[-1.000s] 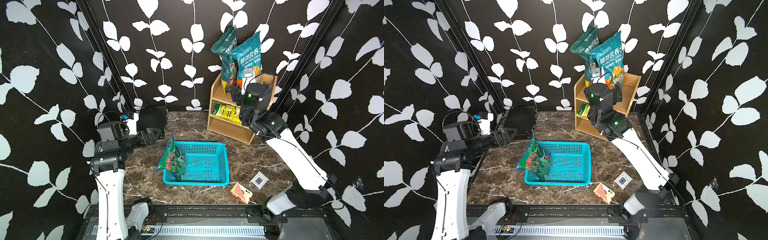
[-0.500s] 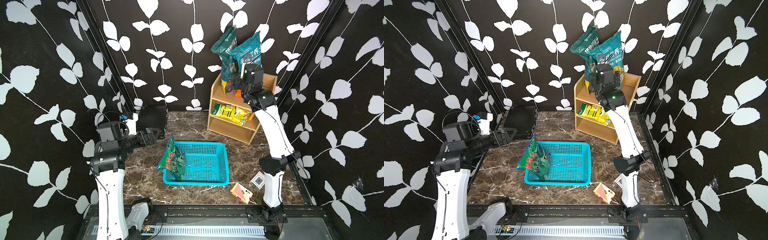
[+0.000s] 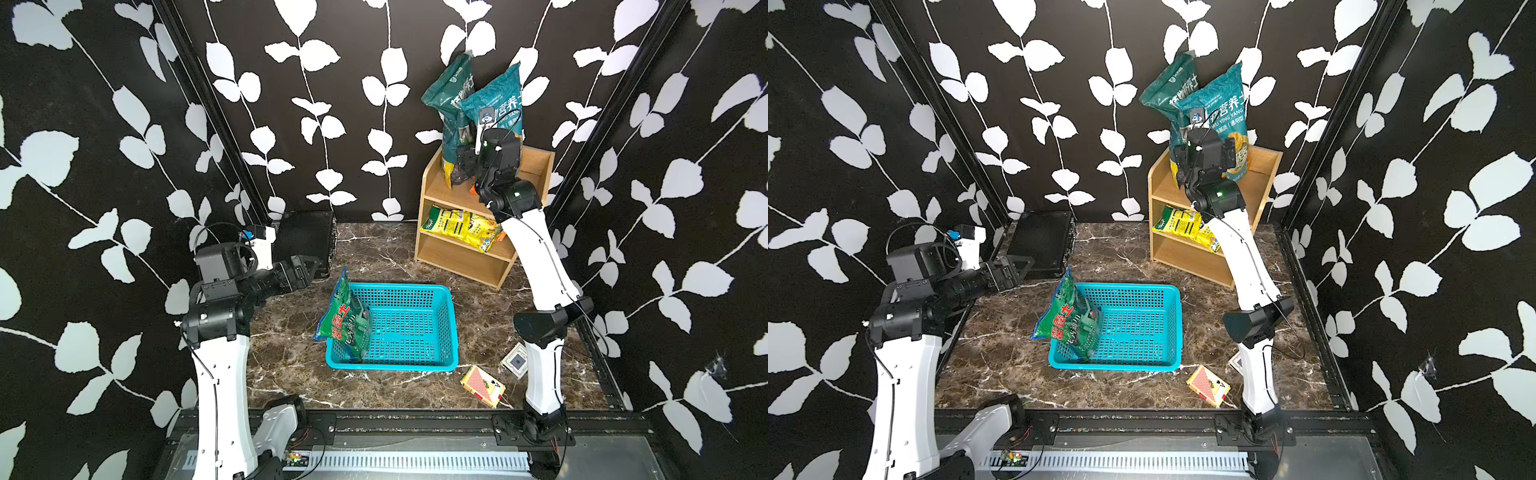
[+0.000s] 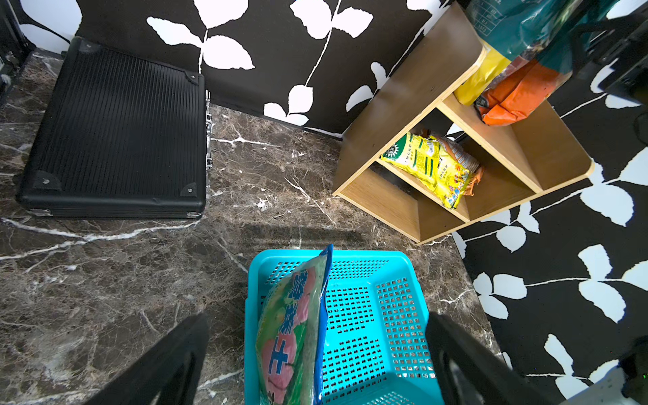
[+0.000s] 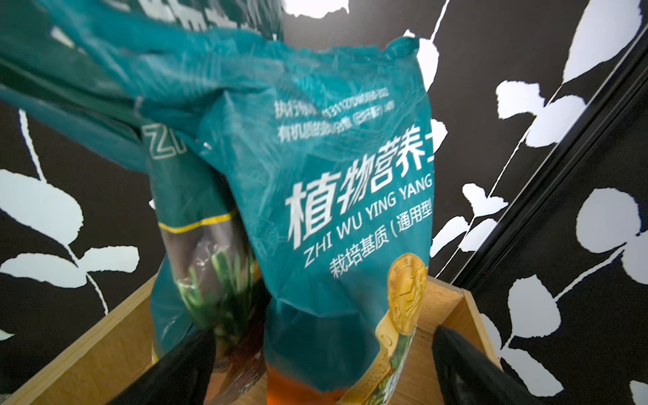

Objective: Take down the fertilizer bag from the shelf
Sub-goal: Pick up the fertilizer bag from the shelf.

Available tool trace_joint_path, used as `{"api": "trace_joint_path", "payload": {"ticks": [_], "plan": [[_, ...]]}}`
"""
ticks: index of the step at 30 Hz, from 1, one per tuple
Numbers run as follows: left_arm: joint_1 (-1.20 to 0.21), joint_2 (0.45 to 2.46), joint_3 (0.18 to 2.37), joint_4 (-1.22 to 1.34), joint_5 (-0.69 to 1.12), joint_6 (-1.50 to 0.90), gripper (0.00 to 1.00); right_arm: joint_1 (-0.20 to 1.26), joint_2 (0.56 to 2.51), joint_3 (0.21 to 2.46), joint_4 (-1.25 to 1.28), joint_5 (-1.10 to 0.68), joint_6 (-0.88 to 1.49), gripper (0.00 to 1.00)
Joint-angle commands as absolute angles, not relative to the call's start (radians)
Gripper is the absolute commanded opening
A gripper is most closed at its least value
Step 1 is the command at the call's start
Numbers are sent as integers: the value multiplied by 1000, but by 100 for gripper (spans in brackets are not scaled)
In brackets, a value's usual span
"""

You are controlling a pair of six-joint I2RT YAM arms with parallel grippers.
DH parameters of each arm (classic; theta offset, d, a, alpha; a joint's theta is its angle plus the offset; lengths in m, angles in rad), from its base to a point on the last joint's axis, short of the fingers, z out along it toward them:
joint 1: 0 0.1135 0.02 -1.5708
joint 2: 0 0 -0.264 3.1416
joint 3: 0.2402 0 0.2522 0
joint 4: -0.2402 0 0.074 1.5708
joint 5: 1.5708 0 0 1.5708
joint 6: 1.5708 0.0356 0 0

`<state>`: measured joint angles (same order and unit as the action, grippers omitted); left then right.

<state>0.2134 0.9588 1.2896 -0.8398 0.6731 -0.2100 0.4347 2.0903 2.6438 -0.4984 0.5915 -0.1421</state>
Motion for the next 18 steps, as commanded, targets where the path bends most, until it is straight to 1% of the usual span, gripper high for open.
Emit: {"api": "trace_joint_path", "payload": {"ticks": [1,3,5,6,7,8,9,10,11,12,14,18], "plan": [[220,956,1281,-835,692,-212,99,431,2135,2702,-370,667,-190,97],[222,956,1278,-834,694,-213,99,416,2177,2752,-359,681,-205,96],[222,956,1278,-833,695,-214,99,399,2208,2802,-382,627,-197,94],[223,957,1278,-833,695,-215,99,395,2213,2803,-382,611,-200,92],[223,957,1278,-832,697,-215,99,391,2216,2798,-372,606,-208,85],[223,959,1278,-832,698,-215,99,385,2218,2792,-364,617,-210,74],[225,960,1277,-831,698,-215,99,380,2221,2789,-361,625,-205,66],[225,960,1277,-831,699,-216,99,371,2224,2787,-363,612,-201,42],[225,961,1277,-832,699,-216,99,365,2224,2784,-372,596,-195,15],[225,962,1277,-831,701,-216,99,362,2224,2777,-370,609,-191,1],[226,962,1277,-831,703,-216,99,361,2222,2771,-372,637,-192,0],[226,964,1275,-828,708,-219,99,362,2184,2733,-373,630,-192,0]]}}
